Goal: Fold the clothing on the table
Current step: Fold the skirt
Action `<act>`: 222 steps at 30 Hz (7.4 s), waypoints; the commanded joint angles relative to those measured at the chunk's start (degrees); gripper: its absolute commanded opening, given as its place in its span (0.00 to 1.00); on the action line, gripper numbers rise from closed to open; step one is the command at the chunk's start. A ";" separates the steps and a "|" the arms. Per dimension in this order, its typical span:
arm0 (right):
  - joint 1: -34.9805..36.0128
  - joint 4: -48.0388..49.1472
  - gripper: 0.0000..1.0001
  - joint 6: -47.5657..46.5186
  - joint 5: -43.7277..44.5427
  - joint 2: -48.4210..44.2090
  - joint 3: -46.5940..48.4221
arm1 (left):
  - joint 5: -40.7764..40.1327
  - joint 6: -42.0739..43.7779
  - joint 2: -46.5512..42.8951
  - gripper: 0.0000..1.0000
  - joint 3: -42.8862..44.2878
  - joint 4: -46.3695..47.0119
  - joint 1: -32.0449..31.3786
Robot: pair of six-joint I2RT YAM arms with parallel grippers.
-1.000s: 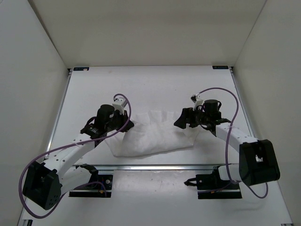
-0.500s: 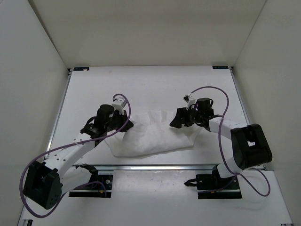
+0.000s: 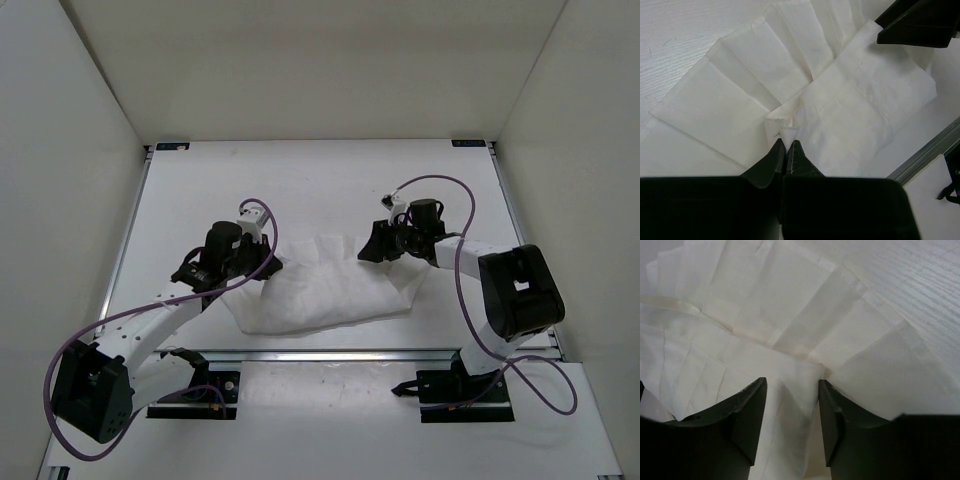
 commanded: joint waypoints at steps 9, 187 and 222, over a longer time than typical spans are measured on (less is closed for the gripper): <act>0.14 -1.40 0.37 -2.46 -0.44 2.11 3.89 | 1.38 0.22 -0.85 0.00 -0.33 0.04 0.84; 20.08 -12.22 0.00 6.23 2.73 5.26 19.45 | 4.02 -19.82 53.73 0.00 26.57 5.93 -6.99; 18.06 -14.24 0.00 3.78 1.84 5.18 21.46 | -0.38 -16.56 35.53 0.00 11.62 2.24 -0.30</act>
